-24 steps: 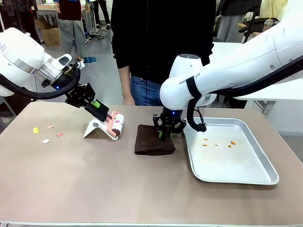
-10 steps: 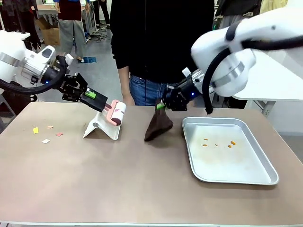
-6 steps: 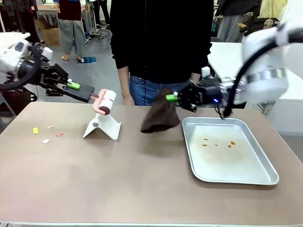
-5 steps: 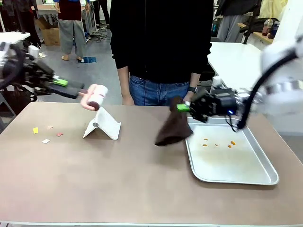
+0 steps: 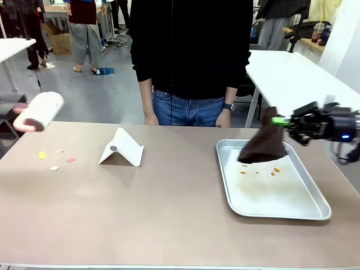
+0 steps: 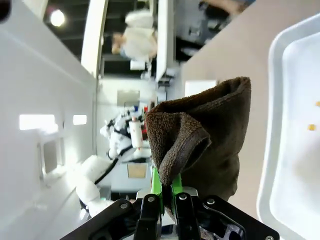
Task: Clean the surface of the table.
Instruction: Hold the Lint Roller with your left hand and the towel with your right hand.
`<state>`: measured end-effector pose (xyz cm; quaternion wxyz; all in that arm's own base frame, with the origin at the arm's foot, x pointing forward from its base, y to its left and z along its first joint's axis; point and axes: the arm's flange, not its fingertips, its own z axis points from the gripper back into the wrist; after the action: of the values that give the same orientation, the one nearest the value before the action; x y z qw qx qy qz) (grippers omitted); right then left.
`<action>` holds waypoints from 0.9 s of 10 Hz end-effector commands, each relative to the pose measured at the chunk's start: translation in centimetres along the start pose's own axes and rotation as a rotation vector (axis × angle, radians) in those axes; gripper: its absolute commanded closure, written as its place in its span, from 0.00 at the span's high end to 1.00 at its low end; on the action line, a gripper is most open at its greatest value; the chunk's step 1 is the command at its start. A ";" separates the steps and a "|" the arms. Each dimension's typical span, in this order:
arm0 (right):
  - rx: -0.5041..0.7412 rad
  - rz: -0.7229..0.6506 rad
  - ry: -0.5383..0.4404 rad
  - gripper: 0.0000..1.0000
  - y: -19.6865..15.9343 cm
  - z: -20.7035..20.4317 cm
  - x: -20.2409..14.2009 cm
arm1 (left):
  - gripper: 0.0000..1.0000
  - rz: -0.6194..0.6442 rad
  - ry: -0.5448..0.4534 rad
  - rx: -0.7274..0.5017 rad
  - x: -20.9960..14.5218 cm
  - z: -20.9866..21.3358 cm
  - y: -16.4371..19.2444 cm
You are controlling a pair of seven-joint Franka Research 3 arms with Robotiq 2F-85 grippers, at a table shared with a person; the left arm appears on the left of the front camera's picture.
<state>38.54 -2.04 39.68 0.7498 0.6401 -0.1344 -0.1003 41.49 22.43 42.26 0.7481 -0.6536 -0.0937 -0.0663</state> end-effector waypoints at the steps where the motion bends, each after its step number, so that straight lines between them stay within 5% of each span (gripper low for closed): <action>1: -0.015 -0.049 -0.019 0.06 0.1 5.6 -5.7 | 0.03 -0.016 0.027 0.049 -0.9 1.7 1.1; 6: 0.043 0.042 0.010 0.06 -1.6 13.9 -7.3 | 0.03 0.115 -0.204 -0.054 -5.0 8.6 6.0; 9: 0.059 0.062 -0.043 0.06 -3.5 14.3 -7.2 | 0.03 0.132 -0.205 -0.058 -3.3 5.2 6.0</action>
<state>28.96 -16.48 39.36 0.7296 0.6578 -0.1608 -0.0956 38.16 30.41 34.77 0.7212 -0.6795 -0.1268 0.0449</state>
